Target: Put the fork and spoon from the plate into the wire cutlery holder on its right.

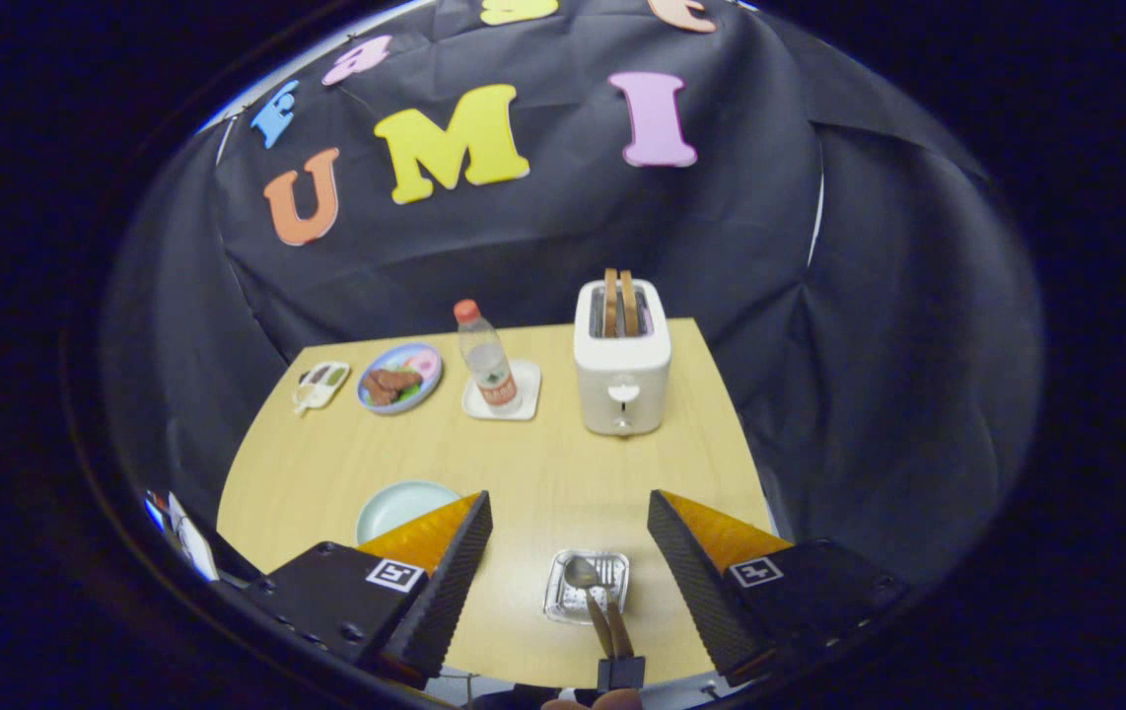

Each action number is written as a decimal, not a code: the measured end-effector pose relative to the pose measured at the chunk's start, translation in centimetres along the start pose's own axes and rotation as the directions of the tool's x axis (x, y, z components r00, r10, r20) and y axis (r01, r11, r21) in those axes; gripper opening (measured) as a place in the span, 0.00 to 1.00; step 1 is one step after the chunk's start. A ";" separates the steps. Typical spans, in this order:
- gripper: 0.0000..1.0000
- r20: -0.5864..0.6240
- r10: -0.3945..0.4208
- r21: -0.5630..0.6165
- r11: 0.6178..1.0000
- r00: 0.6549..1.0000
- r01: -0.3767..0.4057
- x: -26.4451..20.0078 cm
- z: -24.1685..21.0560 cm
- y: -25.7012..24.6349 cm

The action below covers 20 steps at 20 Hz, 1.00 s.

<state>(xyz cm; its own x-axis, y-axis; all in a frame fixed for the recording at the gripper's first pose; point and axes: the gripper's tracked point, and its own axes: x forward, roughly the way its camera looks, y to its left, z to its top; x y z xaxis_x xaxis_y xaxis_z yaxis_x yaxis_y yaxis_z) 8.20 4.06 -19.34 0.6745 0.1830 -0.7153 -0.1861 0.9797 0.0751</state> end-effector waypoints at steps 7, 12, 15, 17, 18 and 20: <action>0.97 0.437 -0.048 -0.018 0.998 0.898 0.063 -9.6 8.6 0.1; 0.96 0.588 -0.074 -0.018 0.994 0.805 0.104 -15.1 8.9 0.0; 0.96 0.633 -0.080 0.003 0.995 0.770 0.101 -17.3 8.3 0.1; 0.96 0.642 -0.065 0.023 0.998 0.764 0.066 -18.1 7.4 0.5; 0.96 0.639 -0.066 0.031 0.998 0.766 0.060 -18.3 6.8 0.4; 0.96 0.628 -0.069 0.041 0.998 0.775 0.056 -18.1 6.1 -0.2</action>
<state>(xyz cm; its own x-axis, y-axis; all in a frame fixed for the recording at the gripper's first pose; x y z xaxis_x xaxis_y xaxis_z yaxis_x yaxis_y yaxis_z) 0.35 1.09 -2.16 0.9843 0.1261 -0.1232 -0.1191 0.9909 0.0632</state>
